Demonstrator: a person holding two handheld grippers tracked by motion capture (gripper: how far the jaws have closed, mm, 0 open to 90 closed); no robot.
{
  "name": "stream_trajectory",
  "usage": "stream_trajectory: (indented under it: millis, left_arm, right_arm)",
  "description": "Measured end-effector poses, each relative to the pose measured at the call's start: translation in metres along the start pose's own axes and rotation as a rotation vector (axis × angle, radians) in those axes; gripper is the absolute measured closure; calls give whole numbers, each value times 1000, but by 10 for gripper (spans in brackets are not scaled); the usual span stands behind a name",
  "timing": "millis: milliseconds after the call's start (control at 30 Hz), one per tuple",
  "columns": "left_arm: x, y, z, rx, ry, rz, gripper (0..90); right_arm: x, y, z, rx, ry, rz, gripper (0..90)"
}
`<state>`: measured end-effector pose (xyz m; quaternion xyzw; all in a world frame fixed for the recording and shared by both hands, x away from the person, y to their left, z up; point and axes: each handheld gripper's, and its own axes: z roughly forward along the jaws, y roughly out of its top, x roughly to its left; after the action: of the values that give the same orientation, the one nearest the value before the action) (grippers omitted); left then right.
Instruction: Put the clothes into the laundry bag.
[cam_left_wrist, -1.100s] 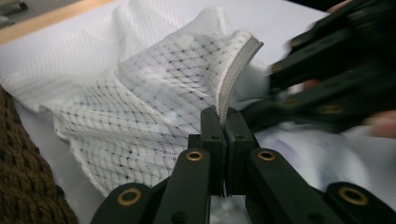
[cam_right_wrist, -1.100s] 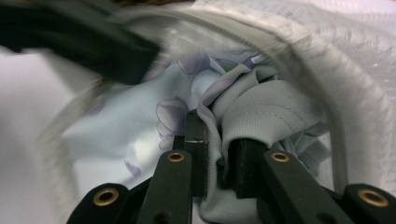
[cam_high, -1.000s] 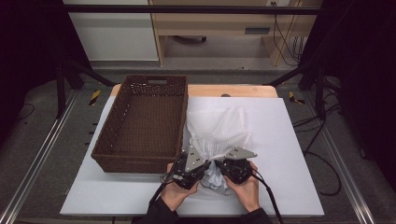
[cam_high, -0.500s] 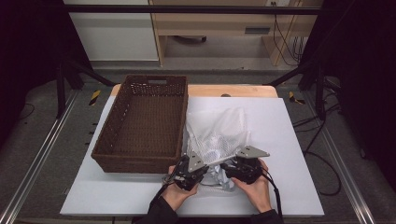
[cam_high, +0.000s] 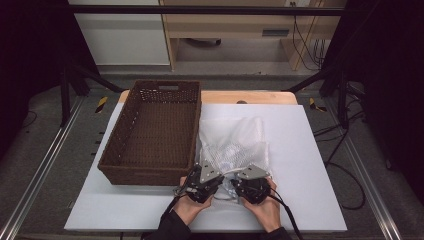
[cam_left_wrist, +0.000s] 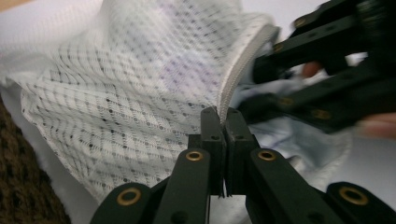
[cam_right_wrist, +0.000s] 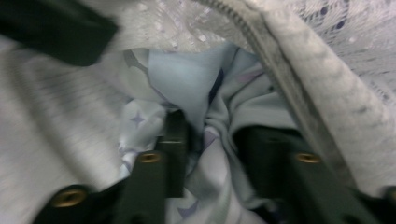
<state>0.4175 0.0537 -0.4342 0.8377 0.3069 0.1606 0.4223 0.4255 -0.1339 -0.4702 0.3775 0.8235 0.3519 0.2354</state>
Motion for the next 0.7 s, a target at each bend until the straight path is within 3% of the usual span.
stream_trajectory:
  millis: [100, 233, 367, 433, 500, 567, 700]
  left_arm:
    - [-5, 5, -7, -23, -4, 20, 885]
    - [-6, 8, -13, -37, -17, 26, 886]
    - [-9, 7, -12, -23, -23, 44, 886]
    - [-8, 4, -8, 0, -24, 47, 885]
    - [-6, 1, -2, 15, -26, 35, 885]
    - [-3, -1, 2, 24, -30, 21, 884]
    - [0, -4, 8, 24, -23, 8, 884]
  right_arm:
    - [-4, 5, 5, -19, -22, 57, 754]
    - [-14, 14, 11, -93, -130, 152, 774]
    - [-26, 16, 26, -87, -203, 179, 770]
    - [-29, 15, 30, -84, -198, 195, 751]
    - [-29, 15, 28, -87, -188, 180, 681]
    - [-31, 14, 21, -89, -160, 158, 553]
    - [-33, 7, 1, -107, -50, 150, 309]
